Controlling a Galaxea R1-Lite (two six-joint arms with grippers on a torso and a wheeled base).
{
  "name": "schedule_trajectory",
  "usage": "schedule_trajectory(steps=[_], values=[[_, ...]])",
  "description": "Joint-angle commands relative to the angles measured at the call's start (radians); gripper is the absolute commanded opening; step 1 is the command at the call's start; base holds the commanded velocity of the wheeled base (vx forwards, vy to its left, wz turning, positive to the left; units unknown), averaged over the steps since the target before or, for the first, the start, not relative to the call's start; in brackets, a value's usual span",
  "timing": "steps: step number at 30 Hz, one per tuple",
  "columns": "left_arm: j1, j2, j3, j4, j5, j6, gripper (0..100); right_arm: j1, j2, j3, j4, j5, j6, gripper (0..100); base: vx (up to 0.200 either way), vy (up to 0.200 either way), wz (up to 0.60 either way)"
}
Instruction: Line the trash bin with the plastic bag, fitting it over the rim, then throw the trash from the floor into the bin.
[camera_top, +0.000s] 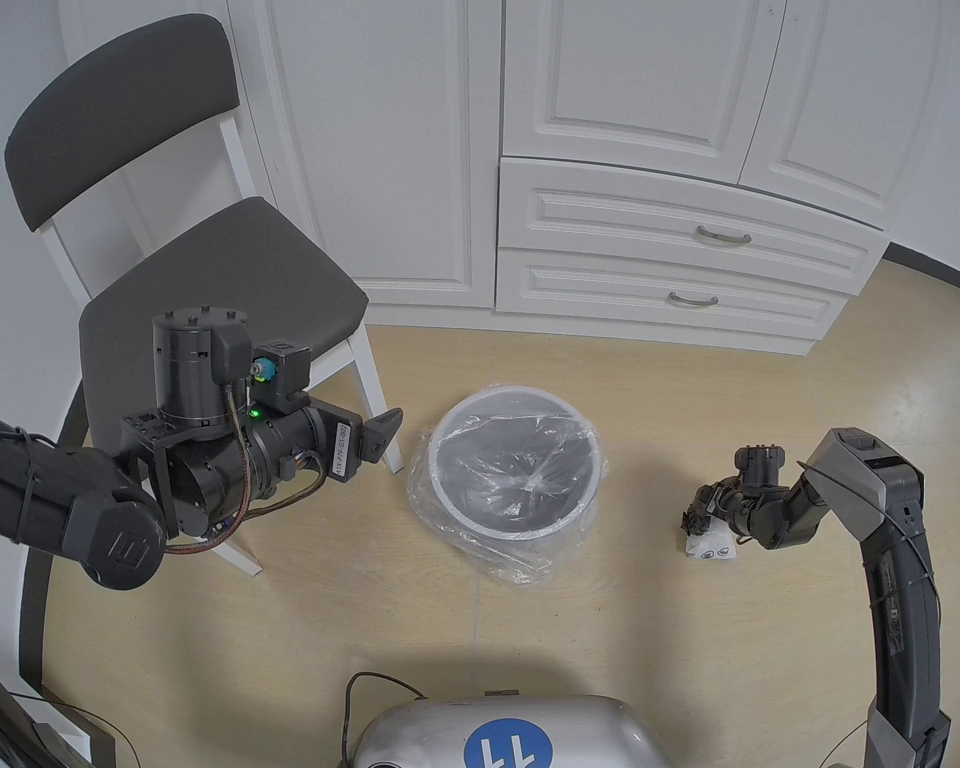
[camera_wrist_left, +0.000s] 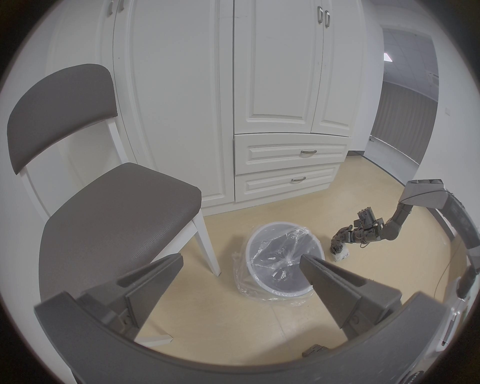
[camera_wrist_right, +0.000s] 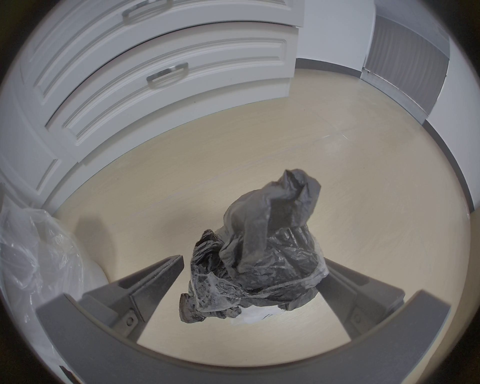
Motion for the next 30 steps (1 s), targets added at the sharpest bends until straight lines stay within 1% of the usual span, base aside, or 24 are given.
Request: schedule_trajectory(steps=[1,8,10,11,12,13,16,30], values=[[0.0,0.012,-0.001,-0.001,0.001,0.001,100,0.0,0.004,-0.019,0.009,0.0,0.012,100,0.0,0.0,0.0],[0.0,0.019,-0.001,-0.001,0.002,0.001,100,0.0,0.004,-0.024,0.02,0.001,0.023,100,0.0,0.0,0.0],[0.0,0.019,-0.001,-0.001,0.002,0.001,100,0.0,0.004,-0.041,0.065,0.0,0.032,100,0.0,0.0,0.0],[0.0,0.019,-0.001,-0.001,0.002,0.001,100,0.0,0.004,-0.041,0.065,0.0,0.032,100,0.0,0.0,0.0],[0.0,0.021,-0.001,-0.001,0.002,0.0,100,0.0,0.004,-0.064,0.135,0.0,0.046,100,0.0,0.0,0.0],[-0.001,0.021,-0.001,-0.001,0.002,0.001,100,0.0,0.004,-0.077,0.167,0.0,0.054,100,0.0,0.0,0.0],[0.0,0.021,-0.001,-0.001,0.002,0.0,100,0.0,0.004,-0.097,0.218,0.0,0.061,100,0.0,0.0,0.0],[-0.005,0.021,0.0,-0.001,0.002,0.001,100,0.0,0.004,-0.097,0.223,0.0,0.066,100,0.0,0.0,0.0]])
